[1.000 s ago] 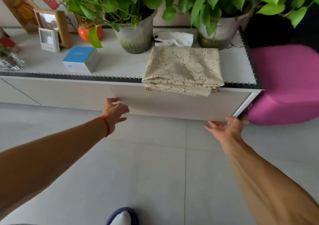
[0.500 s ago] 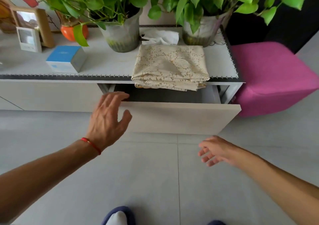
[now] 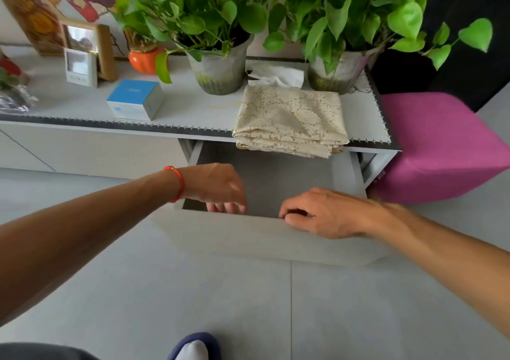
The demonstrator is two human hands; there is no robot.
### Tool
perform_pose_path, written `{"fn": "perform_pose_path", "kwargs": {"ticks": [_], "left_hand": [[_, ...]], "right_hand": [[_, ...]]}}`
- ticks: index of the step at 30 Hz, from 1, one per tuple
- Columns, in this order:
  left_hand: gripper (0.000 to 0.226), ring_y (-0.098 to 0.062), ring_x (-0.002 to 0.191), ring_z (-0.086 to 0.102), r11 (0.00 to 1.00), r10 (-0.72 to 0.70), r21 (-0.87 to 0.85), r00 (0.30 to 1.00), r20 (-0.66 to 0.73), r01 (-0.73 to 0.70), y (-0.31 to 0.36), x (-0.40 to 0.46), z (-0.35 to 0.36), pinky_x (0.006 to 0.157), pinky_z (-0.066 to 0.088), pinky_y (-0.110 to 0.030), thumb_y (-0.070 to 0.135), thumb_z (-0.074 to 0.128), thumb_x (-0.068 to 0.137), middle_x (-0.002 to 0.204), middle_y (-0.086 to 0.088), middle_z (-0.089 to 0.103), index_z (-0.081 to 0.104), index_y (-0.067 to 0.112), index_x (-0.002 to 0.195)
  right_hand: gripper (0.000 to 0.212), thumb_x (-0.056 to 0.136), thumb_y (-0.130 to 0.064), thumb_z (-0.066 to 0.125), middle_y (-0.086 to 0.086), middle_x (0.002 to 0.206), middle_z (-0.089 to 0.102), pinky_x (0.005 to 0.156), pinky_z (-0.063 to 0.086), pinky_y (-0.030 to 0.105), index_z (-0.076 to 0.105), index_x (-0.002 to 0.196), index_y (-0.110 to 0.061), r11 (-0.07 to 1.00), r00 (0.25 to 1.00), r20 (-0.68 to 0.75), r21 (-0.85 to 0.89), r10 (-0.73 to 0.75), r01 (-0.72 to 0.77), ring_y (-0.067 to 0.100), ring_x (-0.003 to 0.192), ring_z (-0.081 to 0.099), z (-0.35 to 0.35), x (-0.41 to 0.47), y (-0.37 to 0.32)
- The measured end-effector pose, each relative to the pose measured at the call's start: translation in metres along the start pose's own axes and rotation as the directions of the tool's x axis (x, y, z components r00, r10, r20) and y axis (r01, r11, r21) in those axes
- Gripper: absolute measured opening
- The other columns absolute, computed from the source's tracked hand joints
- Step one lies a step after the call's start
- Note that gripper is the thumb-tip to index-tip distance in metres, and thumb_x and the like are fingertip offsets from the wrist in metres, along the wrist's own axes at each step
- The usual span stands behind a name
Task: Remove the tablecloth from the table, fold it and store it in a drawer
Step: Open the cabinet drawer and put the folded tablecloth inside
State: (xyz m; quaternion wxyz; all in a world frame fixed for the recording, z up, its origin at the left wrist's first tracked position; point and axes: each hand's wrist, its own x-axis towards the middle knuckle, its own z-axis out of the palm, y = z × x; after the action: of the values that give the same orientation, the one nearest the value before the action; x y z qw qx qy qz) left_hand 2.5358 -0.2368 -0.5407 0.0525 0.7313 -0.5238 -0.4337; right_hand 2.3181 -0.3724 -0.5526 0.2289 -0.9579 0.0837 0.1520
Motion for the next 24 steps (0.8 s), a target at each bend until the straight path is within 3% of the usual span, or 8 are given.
{"fn": "perform_pose_path", "kwargs": {"ticks": [2,5,8,10,13,15,20,24], "left_hand": [[0.023,-0.023,0.076,0.078,0.999,0.009,-0.04,0.995,0.1,-0.005,0.002,-0.002,-0.007,0.063,0.061,-0.029,0.028,0.062,0.093,0.081,0.0,0.08,0.08,0.02,0.082],[0.028,-0.021,0.061,0.075,0.994,0.054,-0.081,0.986,-0.155,-0.067,0.008,-0.001,-0.034,0.05,0.054,-0.025,0.032,0.063,0.093,0.069,-0.004,0.076,0.073,0.019,0.071],[0.024,-0.019,0.065,0.072,0.996,0.031,-0.048,0.787,-0.617,-0.077,0.017,0.013,-0.059,0.057,0.049,-0.023,0.037,0.058,0.087,0.068,-0.006,0.076,0.071,0.021,0.074],[0.027,-0.03,0.098,0.069,0.999,0.005,0.038,0.66,-0.751,0.036,0.024,0.033,-0.068,0.075,0.049,-0.031,0.032,0.057,0.091,0.103,-0.015,0.076,0.075,0.016,0.103],[0.047,-0.039,0.123,0.054,0.978,-0.203,-0.099,0.704,-0.681,0.186,0.034,0.064,-0.074,0.096,0.046,-0.039,0.029,0.052,0.096,0.136,-0.022,0.058,0.057,0.002,0.134],[0.045,-0.038,0.122,0.054,0.962,-0.269,-0.222,0.675,-0.687,0.158,0.035,0.078,-0.074,0.09,0.044,-0.036,0.026,0.052,0.095,0.135,-0.022,0.058,0.057,0.001,0.132],[0.051,-0.022,0.073,0.059,0.818,-0.435,-0.574,0.685,-0.584,0.03,0.029,0.091,-0.075,0.06,0.046,-0.028,0.012,0.065,0.081,0.087,-0.009,0.06,0.056,-0.005,0.128],[0.046,-0.021,0.064,0.059,0.702,-0.448,-0.708,0.726,-0.522,-0.075,0.028,0.08,-0.075,0.049,0.047,-0.02,0.006,0.068,0.067,0.083,-0.01,0.059,0.061,0.0,0.112]], "right_hand": [[0.021,0.102,-0.034,0.048,-0.026,0.073,0.062,0.068,0.038,0.009,0.068,0.098,-0.027,0.999,1.0,-0.013,0.038,-0.018,0.019,-0.009,0.072,0.057,0.008,-0.001,-0.003],[0.02,0.101,-0.026,0.055,-0.016,0.085,0.072,0.071,0.042,0.013,0.073,0.093,-0.023,0.994,0.932,-0.361,0.081,-0.038,0.072,0.0,0.076,0.061,-0.001,0.001,-0.002],[0.015,0.098,-0.018,0.058,-0.004,0.092,0.072,0.073,0.053,0.031,0.073,0.096,-0.017,0.994,0.711,-0.701,0.102,0.052,0.028,0.01,0.076,0.063,-0.033,0.005,0.014],[0.015,0.097,-0.018,0.056,0.003,0.107,0.066,0.074,0.055,0.039,0.068,0.105,-0.014,0.982,0.608,-0.786,-0.01,0.109,-0.189,0.021,0.087,0.063,-0.057,0.012,0.03],[0.039,0.103,-0.031,0.047,0.019,0.131,0.052,0.084,0.05,0.047,0.051,0.132,-0.005,0.821,0.669,-0.67,-0.153,0.323,-0.549,0.037,0.114,0.054,-0.076,0.032,0.052],[0.049,0.105,-0.037,0.039,0.026,0.134,0.049,0.092,0.045,0.049,0.039,0.14,-0.002,0.789,0.642,-0.562,0.03,0.521,-0.614,0.042,0.121,0.048,-0.077,0.047,0.055],[0.052,0.1,-0.03,0.054,0.018,0.134,0.053,0.09,0.049,0.041,0.036,0.139,-0.002,0.661,0.444,-0.492,0.602,0.749,-0.448,0.037,0.121,0.055,-0.075,0.062,0.067],[0.039,0.093,-0.033,0.063,-0.003,0.103,0.054,0.07,0.042,0.029,0.046,0.125,-0.018,0.485,0.517,-0.298,0.83,0.802,-0.274,0.018,0.096,0.055,-0.081,0.048,0.064]]}}
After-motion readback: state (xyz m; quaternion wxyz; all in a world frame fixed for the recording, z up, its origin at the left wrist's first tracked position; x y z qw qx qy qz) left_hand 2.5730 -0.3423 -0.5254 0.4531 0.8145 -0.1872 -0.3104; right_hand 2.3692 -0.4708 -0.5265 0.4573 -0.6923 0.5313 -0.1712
